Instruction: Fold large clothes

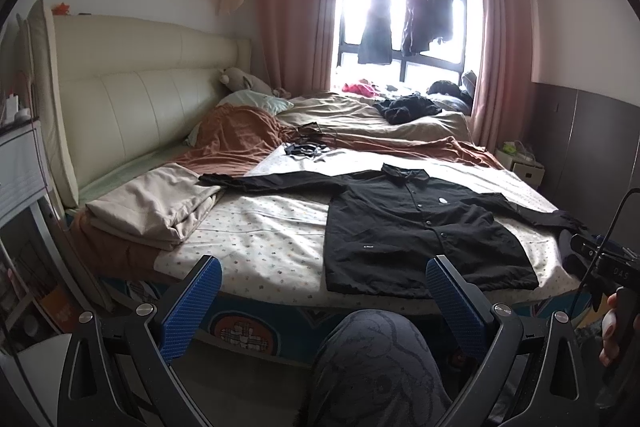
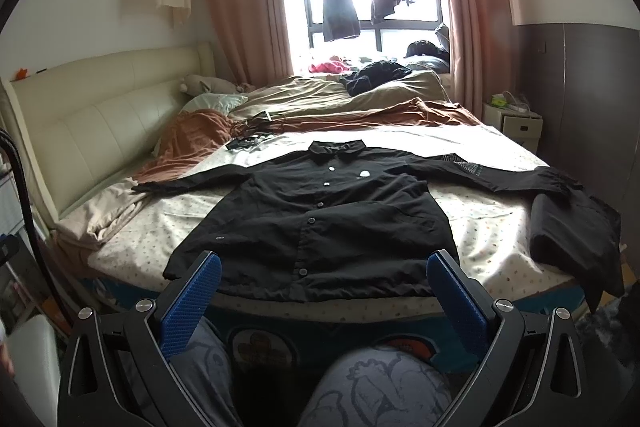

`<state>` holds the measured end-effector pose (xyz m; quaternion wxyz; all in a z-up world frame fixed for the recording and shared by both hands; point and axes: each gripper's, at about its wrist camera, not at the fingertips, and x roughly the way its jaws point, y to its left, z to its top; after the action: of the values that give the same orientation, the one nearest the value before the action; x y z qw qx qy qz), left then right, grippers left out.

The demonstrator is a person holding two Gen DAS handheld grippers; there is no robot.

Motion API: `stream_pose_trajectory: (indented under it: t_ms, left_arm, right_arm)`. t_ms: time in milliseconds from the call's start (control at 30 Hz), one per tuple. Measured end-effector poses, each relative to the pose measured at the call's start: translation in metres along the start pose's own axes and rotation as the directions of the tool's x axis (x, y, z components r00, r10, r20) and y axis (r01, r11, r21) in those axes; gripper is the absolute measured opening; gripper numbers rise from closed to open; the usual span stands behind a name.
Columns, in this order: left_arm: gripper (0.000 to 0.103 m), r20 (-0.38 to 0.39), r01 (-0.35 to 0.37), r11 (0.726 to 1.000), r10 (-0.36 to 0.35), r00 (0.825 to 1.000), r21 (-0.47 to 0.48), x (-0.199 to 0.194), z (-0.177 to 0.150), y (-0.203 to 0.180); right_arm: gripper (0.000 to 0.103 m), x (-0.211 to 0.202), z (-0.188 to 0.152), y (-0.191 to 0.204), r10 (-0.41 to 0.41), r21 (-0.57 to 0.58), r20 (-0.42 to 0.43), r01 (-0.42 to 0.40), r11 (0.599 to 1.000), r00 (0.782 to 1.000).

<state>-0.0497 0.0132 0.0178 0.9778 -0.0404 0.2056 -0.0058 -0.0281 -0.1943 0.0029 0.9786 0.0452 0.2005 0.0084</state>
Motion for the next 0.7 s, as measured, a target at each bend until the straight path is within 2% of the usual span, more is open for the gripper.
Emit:
stream_pose_trajectory:
  t_ms: [400, 700]
  left_arm:
    - [0.102, -0.008, 0.023, 1.000, -0.023, 1.000, -0.015, 0.009, 0.005, 0.011]
    - [0.102, -0.028, 0.005, 0.999, -0.006, 1.000, -0.039, 0.031, 0.014, 0.013]
  right_arm:
    - [0.103, -0.008, 0.006, -0.006, -0.012, 0.030, 0.034, 0.011, 0.999, 0.999]
    - [0.103, 0.021, 0.013, -0.012, 0.005, 0.032, 0.014, -0.006, 0.999, 1.000]
